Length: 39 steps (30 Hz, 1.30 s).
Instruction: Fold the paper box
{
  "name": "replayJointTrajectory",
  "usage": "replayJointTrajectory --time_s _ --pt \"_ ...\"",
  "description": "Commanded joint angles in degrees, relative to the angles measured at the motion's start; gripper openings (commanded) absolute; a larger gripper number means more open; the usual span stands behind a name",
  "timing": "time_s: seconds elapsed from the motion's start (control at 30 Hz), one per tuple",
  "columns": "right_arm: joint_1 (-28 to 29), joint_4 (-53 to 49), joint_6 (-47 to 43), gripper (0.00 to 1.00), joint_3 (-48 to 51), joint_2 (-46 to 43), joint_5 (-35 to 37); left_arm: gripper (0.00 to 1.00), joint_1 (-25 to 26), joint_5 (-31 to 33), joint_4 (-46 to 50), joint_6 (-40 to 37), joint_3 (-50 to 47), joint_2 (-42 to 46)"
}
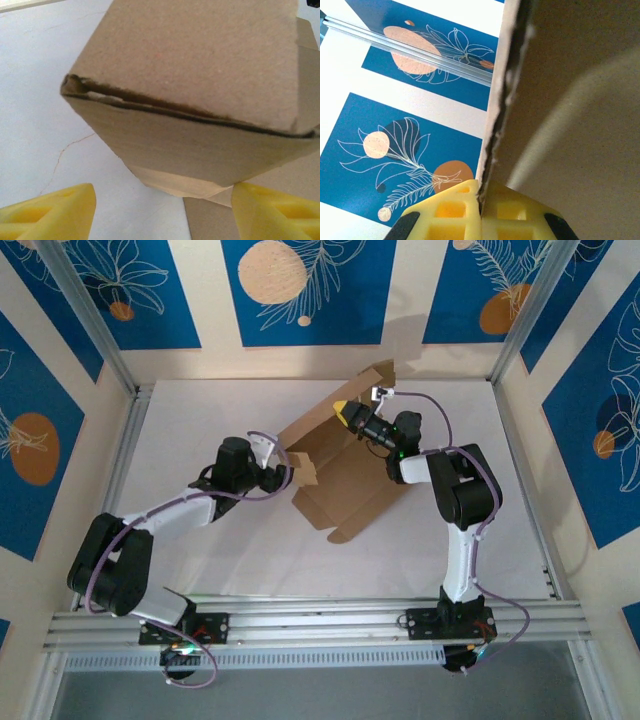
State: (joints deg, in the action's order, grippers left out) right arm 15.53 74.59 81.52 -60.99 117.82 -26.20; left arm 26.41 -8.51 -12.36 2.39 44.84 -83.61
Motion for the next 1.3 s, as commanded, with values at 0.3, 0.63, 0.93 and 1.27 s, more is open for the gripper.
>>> replayJointTrajectory --time_s 0.3,0.63,0.93,1.27 --pt "-0.73 -5.82 1.19 0.0 -1.65 -0.12 -0.99 0.78 -0.57 2.75 7.84 -1.23 1.22 8.88" --pt "0.88 -8.43 -2.81 0.0 -2.1 -0.75 0.22 0.73 -0.97 2.39 8.75 1.05 -4.52 14.42" --pt "0.84 -5.91 -1.58 0.0 -2.55 1.71 0.89 0.74 0.58 1.68 7.26 -1.26 -5.9 10.03" --pt "0.87 -4.28 -0.81 0.0 -2.82 2.41 0.75 0.75 1.85 1.5 -4.91 -0.54 -7.25 2.86"
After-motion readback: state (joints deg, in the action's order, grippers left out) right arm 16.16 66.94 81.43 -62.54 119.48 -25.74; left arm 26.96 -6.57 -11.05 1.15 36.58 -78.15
